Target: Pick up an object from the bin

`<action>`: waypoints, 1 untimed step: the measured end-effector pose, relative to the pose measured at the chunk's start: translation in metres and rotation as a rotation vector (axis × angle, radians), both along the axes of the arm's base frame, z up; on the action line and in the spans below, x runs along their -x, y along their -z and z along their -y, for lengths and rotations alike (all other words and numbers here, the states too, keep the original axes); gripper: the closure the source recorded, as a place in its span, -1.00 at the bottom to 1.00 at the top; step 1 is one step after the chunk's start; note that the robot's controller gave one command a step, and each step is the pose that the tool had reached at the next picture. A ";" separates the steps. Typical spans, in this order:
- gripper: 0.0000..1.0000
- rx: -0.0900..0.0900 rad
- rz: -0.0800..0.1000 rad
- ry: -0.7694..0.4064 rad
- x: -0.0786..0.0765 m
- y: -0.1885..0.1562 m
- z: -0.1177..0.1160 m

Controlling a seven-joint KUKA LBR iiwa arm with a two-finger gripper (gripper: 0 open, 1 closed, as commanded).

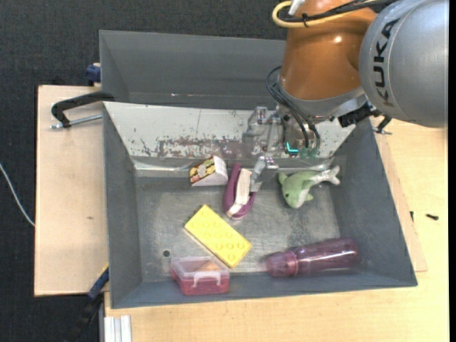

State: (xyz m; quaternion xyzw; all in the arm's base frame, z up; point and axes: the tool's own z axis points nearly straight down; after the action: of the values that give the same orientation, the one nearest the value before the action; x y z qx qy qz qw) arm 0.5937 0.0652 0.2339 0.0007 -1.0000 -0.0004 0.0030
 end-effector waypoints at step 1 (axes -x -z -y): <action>-1.00 0.000 0.004 0.000 0.000 -0.002 0.000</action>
Offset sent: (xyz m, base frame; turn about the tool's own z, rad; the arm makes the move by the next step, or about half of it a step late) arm -0.0007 -0.0085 0.0987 -0.0485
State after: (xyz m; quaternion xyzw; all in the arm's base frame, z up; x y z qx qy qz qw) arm 0.5941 0.0651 0.2361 0.0004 -1.0000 -0.0006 0.0012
